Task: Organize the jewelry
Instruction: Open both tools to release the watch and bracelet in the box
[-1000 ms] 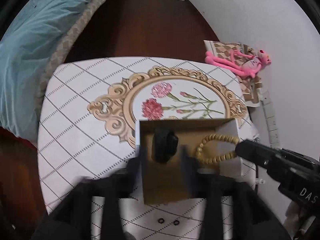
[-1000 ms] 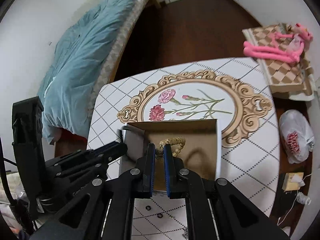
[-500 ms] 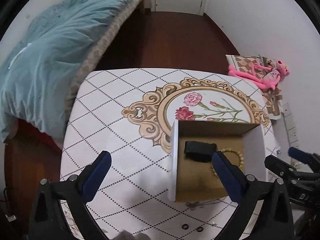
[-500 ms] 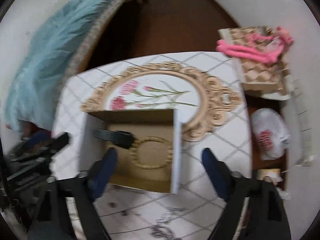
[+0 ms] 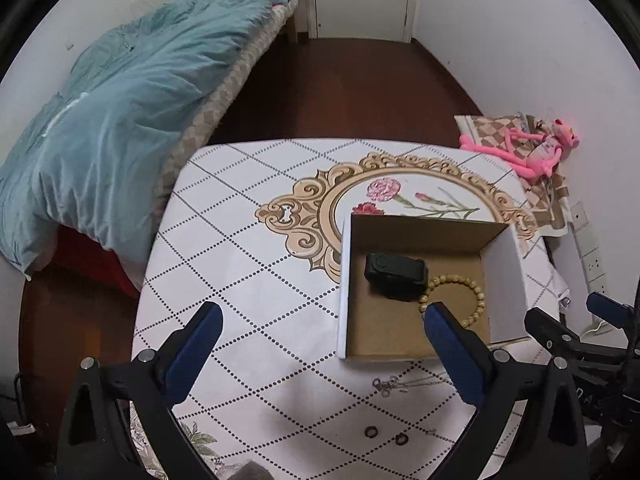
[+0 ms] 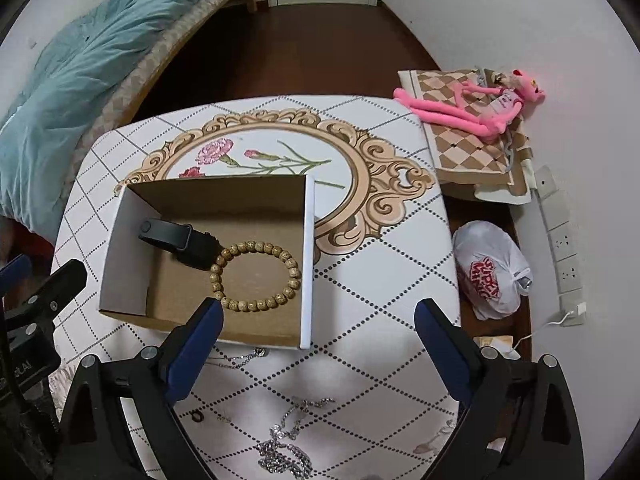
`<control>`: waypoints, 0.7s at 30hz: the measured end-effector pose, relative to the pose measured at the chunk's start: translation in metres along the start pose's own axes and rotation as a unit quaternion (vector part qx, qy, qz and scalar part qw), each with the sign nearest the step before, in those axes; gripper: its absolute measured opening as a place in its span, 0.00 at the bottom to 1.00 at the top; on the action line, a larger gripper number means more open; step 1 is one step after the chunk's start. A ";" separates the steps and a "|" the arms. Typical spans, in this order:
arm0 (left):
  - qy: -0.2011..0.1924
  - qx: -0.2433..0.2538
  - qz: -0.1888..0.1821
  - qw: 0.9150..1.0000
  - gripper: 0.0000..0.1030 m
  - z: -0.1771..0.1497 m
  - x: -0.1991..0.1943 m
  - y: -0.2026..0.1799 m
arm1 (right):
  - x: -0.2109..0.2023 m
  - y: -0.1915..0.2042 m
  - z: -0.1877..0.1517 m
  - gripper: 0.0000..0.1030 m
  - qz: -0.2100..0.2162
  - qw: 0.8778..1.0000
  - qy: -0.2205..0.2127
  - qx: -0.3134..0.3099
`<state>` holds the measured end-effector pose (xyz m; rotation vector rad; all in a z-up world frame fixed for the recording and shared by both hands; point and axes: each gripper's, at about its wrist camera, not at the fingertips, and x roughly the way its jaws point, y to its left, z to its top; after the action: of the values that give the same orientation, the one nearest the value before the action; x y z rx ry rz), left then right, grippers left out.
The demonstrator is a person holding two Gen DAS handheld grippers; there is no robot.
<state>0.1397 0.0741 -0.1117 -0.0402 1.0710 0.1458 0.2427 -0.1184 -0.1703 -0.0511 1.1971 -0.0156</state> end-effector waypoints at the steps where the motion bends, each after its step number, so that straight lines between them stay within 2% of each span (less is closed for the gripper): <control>1: -0.005 0.000 0.000 1.000 1.00 -0.001 -0.006 -0.001 | -0.006 0.000 -0.002 0.95 -0.001 1.000 -0.006 0.001; 10: -0.054 0.000 0.008 0.999 1.00 -0.017 -0.070 -0.001 | -0.079 -0.001 -0.022 0.95 -0.011 0.997 -0.070 0.008; 21: -0.094 -0.006 0.001 0.996 1.00 -0.039 -0.138 0.007 | -0.167 -0.004 -0.054 0.95 -0.008 0.990 -0.140 0.019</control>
<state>0.0398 0.0635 -0.0090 -0.0342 0.8830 0.1551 0.1319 -0.1175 -0.0340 -0.0276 0.9158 -0.0437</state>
